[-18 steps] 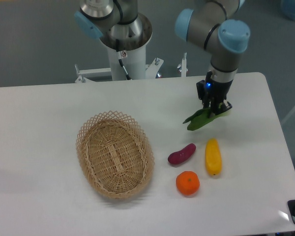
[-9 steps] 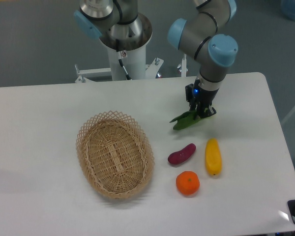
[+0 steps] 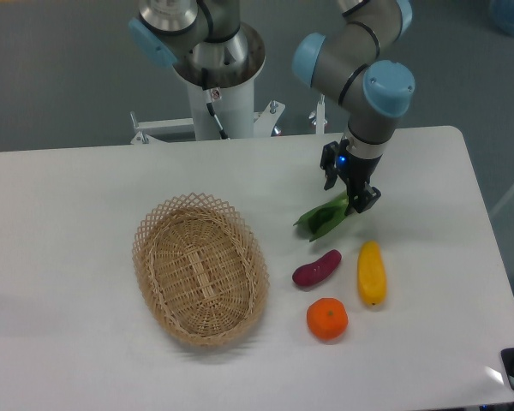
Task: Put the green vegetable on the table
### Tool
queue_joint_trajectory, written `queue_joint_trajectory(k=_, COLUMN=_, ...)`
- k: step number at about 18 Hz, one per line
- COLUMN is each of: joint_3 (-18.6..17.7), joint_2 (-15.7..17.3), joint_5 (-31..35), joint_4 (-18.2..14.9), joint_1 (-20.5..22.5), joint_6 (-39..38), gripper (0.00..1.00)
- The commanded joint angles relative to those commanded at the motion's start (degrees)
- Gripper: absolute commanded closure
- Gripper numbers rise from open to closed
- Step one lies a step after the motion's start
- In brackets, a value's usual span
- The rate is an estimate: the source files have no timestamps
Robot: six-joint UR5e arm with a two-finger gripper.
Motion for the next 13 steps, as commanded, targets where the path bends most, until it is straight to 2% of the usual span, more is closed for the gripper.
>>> queue_joint_trajectory(k=6, joint_3=4.74, joint_2=1.93, joint_5=-0.52, joint_4=-0.53, joint_1=0.35, joint_6=-0.88, gripper=0.0)
queue_joint_trajectory(k=9, joint_3=10.35, joint_2=2.81, joint_5=-0.62, joint_4=-1.49, joint_1=0.0, joint_6=-3.5, gripper=0.0)
queue_joint_trajectory(k=11, joint_3=14.57, joint_2=3.08, joint_5=-0.53, joint_4=-4.72, joint_1=0.17, joint_6=-4.74, gripper=0.0)
queue_joint_trajectory(k=13, joint_3=20.19, joint_2=3.08, joint_5=-0.53, joint_4=-10.6, joint_1=0.35, joint_6=-4.83, gripper=0.0)
